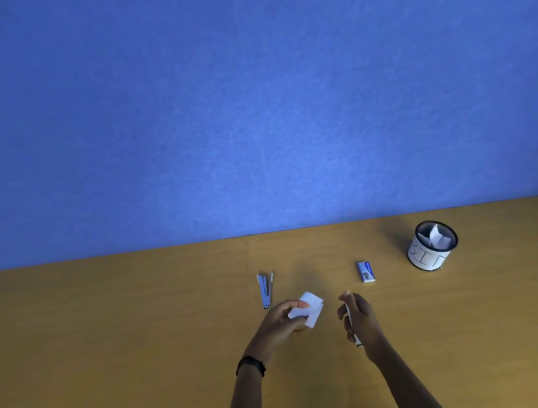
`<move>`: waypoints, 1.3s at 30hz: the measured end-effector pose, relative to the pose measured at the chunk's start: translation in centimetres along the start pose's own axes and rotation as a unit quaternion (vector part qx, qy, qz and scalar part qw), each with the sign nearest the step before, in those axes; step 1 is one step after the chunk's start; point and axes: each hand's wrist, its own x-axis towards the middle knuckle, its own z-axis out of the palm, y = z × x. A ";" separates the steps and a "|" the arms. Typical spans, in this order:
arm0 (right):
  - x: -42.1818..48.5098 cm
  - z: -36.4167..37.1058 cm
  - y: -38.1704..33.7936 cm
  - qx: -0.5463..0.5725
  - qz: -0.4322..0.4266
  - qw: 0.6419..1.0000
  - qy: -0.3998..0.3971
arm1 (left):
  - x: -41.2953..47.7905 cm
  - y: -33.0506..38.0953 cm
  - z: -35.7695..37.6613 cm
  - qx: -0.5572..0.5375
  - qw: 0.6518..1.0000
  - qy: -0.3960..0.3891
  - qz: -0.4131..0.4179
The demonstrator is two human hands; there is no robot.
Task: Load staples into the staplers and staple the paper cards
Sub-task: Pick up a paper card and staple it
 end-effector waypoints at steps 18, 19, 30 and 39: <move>0.0 -2.2 -1.5 0.065 0.023 0.997 0.034 | 1.4 0.2 1.3 0.073 0.977 0.143 0.143; 0.0 -2.2 -1.4 0.056 0.024 0.998 0.034 | 1.4 0.2 1.4 0.066 0.976 0.147 0.148; -1.2 -1.3 -1.9 0.053 0.043 0.993 -0.097 | 1.0 1.1 2.6 0.063 0.972 0.154 0.167; -2.1 -1.1 -1.3 0.080 0.006 0.983 -0.165 | 0.6 1.3 3.0 0.088 0.966 0.162 0.180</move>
